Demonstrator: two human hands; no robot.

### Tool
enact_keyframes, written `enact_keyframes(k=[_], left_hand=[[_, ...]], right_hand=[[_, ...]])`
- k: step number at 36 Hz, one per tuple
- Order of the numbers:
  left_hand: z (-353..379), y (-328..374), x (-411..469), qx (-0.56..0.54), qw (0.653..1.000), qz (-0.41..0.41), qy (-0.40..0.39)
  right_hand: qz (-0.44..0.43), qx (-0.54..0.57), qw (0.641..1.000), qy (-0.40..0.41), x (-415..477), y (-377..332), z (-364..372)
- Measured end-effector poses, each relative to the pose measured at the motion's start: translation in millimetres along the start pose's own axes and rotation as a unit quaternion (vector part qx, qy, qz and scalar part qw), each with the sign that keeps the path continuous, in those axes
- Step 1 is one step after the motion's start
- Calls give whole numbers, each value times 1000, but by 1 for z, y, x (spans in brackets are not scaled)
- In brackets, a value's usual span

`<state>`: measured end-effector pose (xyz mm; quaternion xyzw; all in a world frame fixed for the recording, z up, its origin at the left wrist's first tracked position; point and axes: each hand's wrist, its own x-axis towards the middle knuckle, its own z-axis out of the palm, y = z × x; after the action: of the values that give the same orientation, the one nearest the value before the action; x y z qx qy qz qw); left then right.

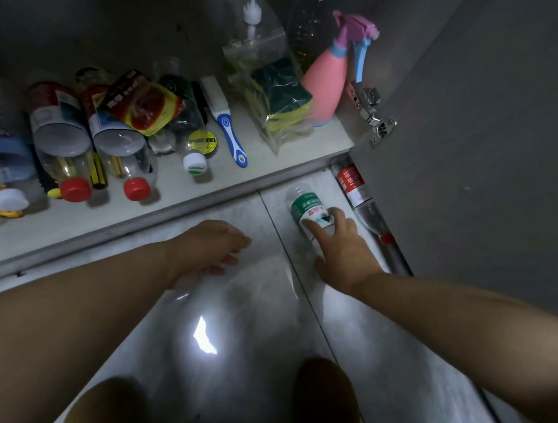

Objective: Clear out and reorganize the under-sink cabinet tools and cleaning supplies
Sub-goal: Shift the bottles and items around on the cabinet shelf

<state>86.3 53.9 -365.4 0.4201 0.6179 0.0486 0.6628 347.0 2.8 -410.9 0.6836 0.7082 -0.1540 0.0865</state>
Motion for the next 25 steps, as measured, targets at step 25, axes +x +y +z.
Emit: enact_keyframes(k=[25], left_hand=[[-5, -3, 4, -8, 1000, -8, -22]], right_hand=[[-16, -254, 965, -63, 28, 29, -8]])
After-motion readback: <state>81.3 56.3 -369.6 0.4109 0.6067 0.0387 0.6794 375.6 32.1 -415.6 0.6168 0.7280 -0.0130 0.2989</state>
